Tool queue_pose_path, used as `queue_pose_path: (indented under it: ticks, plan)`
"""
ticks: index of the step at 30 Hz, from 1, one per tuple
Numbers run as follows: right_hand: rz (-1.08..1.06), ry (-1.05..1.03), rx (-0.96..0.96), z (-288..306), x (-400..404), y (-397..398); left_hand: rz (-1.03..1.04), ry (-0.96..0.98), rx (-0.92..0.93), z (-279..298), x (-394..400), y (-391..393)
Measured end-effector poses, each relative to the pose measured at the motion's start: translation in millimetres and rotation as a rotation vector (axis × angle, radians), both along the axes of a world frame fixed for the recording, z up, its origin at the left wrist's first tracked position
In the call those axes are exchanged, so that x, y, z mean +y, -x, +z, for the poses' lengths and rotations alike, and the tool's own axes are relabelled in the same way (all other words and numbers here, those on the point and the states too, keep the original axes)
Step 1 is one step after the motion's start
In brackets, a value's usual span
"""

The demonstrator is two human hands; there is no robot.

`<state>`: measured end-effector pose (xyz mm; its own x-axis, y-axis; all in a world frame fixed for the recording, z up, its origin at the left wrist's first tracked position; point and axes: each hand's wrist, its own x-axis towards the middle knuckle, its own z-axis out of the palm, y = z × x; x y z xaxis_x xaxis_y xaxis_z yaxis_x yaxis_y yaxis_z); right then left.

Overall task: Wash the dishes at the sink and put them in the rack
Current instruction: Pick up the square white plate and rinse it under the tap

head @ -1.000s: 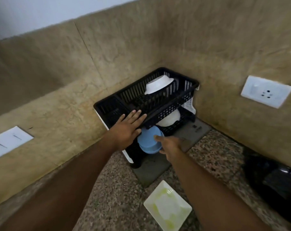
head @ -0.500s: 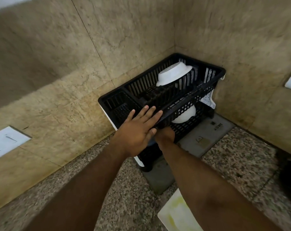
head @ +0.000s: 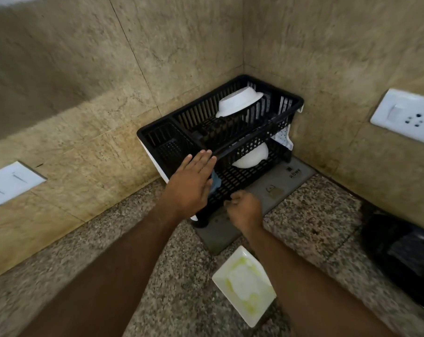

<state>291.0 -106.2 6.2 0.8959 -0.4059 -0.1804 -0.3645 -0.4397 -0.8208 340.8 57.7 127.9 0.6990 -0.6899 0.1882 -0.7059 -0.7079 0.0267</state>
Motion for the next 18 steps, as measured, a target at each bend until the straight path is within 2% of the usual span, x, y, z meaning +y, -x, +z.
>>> queue_pose_path:
  ticks: [2, 4, 6, 9, 12, 14, 18]
  plan:
    - [0.064, 0.173, 0.086, -1, -12, 32, -0.023, 0.063, -0.030, -11, -2, 32]
    - [0.132, 0.431, 0.175, 2, -21, 65, -0.059, 0.109, -0.030, -31, -1, 69]
    - [0.174, 0.554, 0.304, 2, -29, 94, -0.027, 0.129, 0.053, -60, 1, 106]
    - [0.252, 0.549, 0.500, -9, -38, 125, 0.286, 0.093, 0.368, -103, 3, 148]
    - [0.291, 0.462, 0.593, -23, -42, 149, 0.553, 0.038, 0.604, -132, -2, 171]
    - [0.274, 0.420, 0.556, -29, -43, 165, 0.657, 0.124, 0.698, -141, -7, 183]
    - [0.174, 0.277, 0.487, -38, -60, 204, 0.733, 0.308, 0.750, -137, -27, 206]
